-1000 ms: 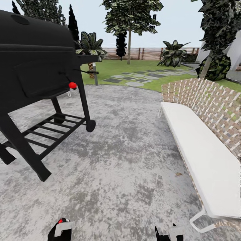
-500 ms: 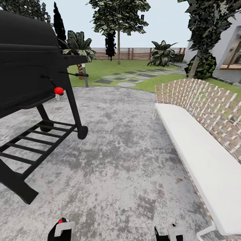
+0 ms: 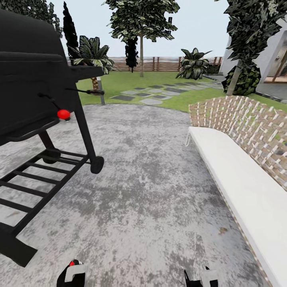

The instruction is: In the garden, pick up the pesticide atomizer on the floor and spray pesticide onto both trees until each tree trunk is fully covered.

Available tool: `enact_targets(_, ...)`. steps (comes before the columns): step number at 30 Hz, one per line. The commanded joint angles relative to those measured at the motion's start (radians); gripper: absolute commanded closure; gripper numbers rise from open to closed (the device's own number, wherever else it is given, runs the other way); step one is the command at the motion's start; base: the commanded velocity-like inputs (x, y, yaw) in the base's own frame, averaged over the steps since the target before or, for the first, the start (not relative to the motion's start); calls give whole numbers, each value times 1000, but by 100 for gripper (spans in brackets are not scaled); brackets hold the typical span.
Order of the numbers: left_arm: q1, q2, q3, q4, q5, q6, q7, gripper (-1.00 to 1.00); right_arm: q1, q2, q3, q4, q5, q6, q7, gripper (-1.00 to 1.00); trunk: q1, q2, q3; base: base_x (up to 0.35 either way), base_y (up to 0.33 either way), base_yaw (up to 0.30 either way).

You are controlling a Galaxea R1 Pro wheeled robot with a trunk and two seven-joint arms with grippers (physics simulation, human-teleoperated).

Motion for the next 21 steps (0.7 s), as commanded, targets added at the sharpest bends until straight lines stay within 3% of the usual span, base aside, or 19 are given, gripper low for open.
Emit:
enact_targets(1,0,0,0,0,0,0,0,100,0,0,0,0,0,0,0,-100,0,0,0,338,1,0)
enact_targets(8,0,0,-1,0,0,-1,-1,100,0,0,-1,-1,-1,0,-2,-100,0,0,0,338,0,-12)
enact_targets(21,0,0,-1,0,0,-1,0,100,0,0,-2,-1,-2,0,-2,-100,0,0,4,338,0,-191)
